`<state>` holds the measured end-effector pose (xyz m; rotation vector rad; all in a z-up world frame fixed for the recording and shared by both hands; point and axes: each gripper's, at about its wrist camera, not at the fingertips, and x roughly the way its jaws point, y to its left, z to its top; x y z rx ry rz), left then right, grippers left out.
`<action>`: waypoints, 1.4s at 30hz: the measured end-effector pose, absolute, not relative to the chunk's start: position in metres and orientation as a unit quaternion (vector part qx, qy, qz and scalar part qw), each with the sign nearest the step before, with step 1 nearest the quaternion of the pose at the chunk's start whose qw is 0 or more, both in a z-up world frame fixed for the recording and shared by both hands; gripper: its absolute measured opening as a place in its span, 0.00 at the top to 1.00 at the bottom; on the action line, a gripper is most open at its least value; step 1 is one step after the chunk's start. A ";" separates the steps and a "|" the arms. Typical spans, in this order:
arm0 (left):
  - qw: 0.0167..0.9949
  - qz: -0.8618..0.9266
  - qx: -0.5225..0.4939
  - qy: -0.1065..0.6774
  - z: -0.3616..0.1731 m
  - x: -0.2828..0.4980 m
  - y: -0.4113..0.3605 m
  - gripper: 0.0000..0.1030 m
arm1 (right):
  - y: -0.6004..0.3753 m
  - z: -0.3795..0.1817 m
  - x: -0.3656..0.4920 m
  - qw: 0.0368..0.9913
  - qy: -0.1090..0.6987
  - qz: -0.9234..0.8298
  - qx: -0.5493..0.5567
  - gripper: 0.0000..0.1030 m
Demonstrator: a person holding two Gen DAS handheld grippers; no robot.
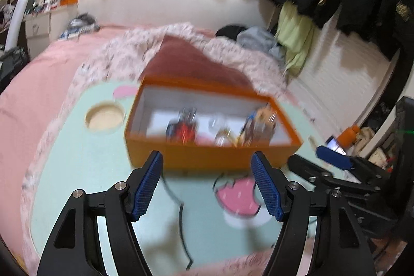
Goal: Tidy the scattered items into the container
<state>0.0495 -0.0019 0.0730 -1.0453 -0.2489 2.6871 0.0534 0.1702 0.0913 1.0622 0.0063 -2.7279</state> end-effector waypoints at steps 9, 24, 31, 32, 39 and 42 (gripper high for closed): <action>0.076 0.884 -0.453 -0.089 0.021 0.028 -0.004 0.31 | 0.170 0.039 0.042 0.089 0.009 -0.885 0.456 0.32; 0.022 0.881 -0.472 0.000 0.007 0.021 0.013 0.00 | 0.175 0.019 0.044 0.050 0.034 -0.866 0.496 0.01; 0.025 0.883 -0.470 0.001 0.005 0.021 0.011 0.00 | 0.173 0.017 0.044 0.050 0.037 -0.862 0.503 0.00; 0.027 0.883 -0.468 0.001 0.004 0.021 0.010 0.00 | 0.173 0.017 0.044 0.050 0.038 -0.862 0.503 0.00; 0.027 0.884 -0.467 0.003 0.002 0.021 0.011 0.00 | 0.173 0.017 0.043 0.050 0.038 -0.862 0.503 0.00; 0.028 0.884 -0.466 0.002 0.002 0.021 0.011 0.00 | 0.173 0.017 0.042 0.050 0.038 -0.862 0.503 0.00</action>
